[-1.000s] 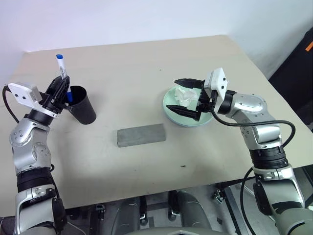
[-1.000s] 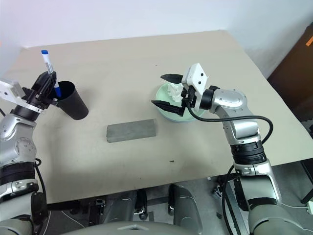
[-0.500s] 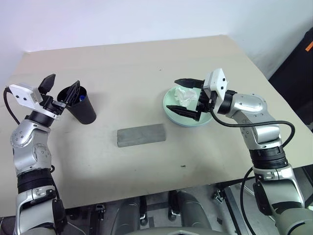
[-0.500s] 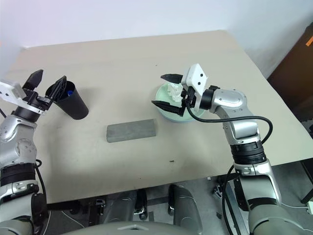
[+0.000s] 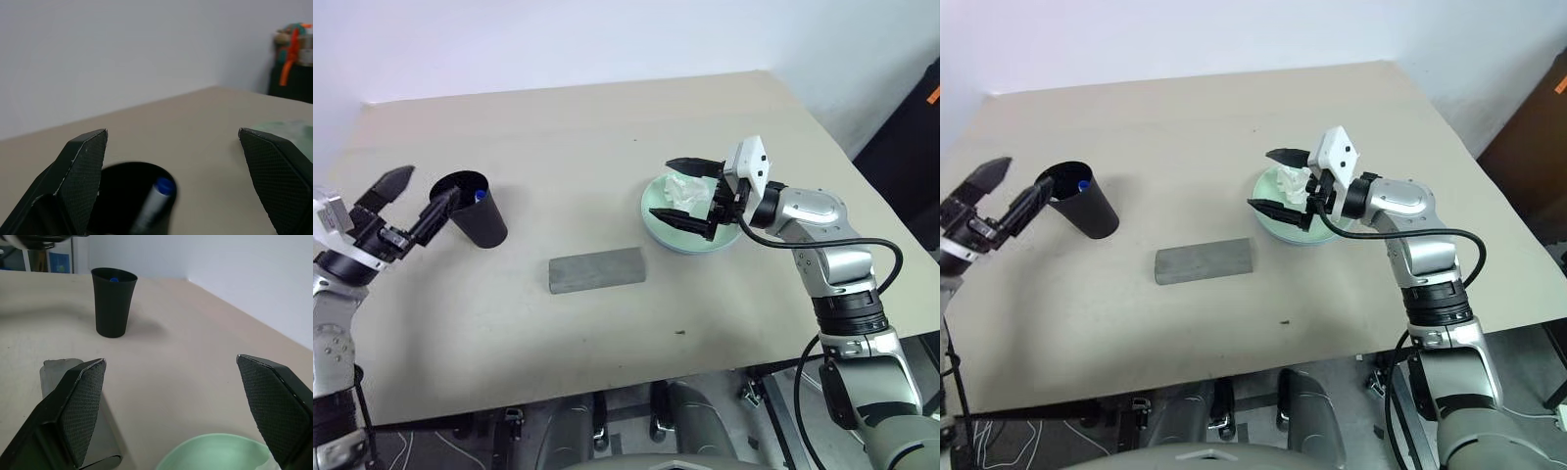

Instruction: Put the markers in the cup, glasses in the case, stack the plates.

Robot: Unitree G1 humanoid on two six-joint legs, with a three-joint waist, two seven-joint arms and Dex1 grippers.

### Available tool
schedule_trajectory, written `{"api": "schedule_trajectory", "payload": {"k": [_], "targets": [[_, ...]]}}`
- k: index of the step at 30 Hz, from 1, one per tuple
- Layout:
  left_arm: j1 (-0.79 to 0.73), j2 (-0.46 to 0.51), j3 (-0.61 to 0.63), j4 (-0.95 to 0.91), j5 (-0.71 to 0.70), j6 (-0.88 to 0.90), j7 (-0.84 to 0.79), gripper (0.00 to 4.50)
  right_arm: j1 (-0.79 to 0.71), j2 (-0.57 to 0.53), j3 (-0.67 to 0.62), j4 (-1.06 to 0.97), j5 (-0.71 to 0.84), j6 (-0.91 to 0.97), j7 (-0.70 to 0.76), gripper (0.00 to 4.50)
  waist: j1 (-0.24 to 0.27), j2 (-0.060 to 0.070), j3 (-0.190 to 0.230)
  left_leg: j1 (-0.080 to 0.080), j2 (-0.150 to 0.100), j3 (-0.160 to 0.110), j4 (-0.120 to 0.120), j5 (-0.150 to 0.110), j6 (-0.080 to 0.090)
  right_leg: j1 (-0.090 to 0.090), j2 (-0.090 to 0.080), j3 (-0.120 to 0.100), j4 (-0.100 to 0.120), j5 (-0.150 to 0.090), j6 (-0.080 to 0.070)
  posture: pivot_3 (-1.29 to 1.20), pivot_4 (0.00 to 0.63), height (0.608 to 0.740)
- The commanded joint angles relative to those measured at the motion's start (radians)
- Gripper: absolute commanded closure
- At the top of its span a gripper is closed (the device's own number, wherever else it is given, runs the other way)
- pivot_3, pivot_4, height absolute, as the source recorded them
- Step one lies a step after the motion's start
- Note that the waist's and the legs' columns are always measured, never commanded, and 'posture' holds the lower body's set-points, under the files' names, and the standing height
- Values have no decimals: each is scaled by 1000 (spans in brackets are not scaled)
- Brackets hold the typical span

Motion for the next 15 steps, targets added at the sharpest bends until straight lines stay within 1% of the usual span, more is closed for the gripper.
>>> {"api": "schedule_trajectory", "payload": {"k": [1, 4, 6, 10, 15], "targets": [[37, 40, 5, -95, -43, 64, -37, 21, 23, -32, -68, -50, 58, 17, 15, 0, 0, 0, 0, 0, 0, 0, 0, 0, 0, 0, 0, 0, -1, 0, 0, 0, 150, 740], [62, 55, -9, -106, -51, 109, -64, 21, 42, -35, -95, -85, 106, 46, 16, 0, -3, 0, 0, -1, 0, 0, -2, 0, 0, 0, 0, 0, -3, 0, 0, 0, 150, 740], [60, 53, -39, -90, -23, 114, -73, 21, 69, -38, -101, -107, 112, 59, 5, 0, -4, 0, 0, -1, 0, 0, -3, 0, 0, -1, 1, 0, -4, 0, 0, 0, 150, 740], [28, 52, -67, -54, -11, 122, -97, 21, 119, -43, -82, -156, 100, 65, -6, 0, -4, 0, 0, -1, 1, 0, -4, 0, 0, -1, 2, 0, -5, 0, 0, 0, 150, 740], [5, 52, -129, -17, 50, 95, -149, 21, 216, -56, -88, -221, 149, 110, 12, 0, -2, 0, 0, -3, 1, 0, -4, 0, 0, -1, 2, -1, -7, 0, 0, 0, 150, 740]]}}
